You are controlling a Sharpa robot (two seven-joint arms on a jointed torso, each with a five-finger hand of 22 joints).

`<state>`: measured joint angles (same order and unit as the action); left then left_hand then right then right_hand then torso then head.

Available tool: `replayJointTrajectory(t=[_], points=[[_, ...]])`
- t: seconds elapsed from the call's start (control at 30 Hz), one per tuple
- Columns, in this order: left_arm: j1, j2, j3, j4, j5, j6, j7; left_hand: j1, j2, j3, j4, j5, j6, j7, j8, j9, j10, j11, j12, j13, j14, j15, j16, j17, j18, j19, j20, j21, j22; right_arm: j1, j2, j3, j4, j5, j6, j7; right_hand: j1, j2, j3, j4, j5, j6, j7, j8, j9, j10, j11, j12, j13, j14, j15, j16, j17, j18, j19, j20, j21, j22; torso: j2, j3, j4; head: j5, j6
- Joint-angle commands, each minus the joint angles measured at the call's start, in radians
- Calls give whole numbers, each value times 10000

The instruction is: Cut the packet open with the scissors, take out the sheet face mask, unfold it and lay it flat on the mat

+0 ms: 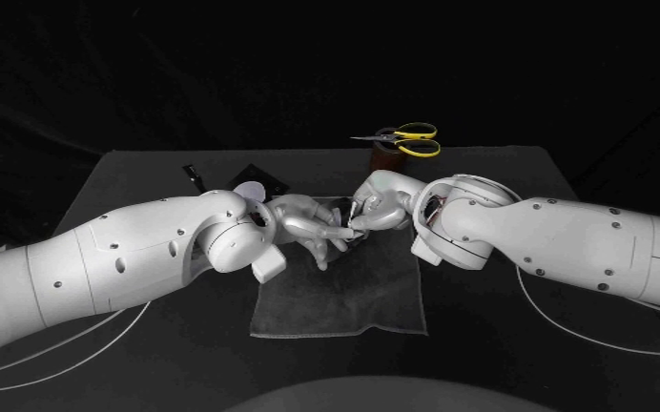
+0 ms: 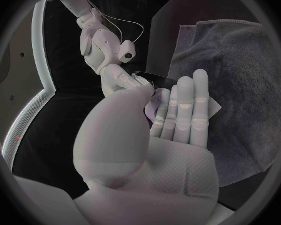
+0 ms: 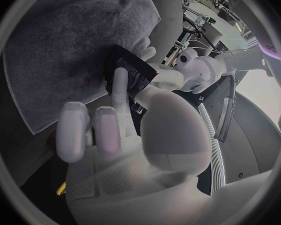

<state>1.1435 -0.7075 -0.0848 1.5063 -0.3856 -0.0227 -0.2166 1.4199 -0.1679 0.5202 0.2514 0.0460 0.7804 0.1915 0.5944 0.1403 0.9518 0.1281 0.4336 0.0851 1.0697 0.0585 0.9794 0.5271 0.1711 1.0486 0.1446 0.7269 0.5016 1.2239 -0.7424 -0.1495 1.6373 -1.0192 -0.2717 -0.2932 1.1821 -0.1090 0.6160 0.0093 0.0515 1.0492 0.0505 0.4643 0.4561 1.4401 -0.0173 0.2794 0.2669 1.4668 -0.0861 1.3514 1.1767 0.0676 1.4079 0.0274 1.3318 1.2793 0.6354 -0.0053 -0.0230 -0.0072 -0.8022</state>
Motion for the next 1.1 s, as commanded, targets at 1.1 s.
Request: replayJointTrajectory(t=[1.1], points=[[-6,-45,-3,18,221,-227,522,-749,181,873,-267,24,567,-233,8,-63,408,-186,126,-21,136,-187,29,204,117,-48,-129,210,160,-76,-227,-7,60,-1194,-300,1184,493,437,278,-752,-26,-418,233,-209,-54,-365,120,878,1004,311,151,-130,-190,-13,284,140,171,376,4,1,16,-32,38]])
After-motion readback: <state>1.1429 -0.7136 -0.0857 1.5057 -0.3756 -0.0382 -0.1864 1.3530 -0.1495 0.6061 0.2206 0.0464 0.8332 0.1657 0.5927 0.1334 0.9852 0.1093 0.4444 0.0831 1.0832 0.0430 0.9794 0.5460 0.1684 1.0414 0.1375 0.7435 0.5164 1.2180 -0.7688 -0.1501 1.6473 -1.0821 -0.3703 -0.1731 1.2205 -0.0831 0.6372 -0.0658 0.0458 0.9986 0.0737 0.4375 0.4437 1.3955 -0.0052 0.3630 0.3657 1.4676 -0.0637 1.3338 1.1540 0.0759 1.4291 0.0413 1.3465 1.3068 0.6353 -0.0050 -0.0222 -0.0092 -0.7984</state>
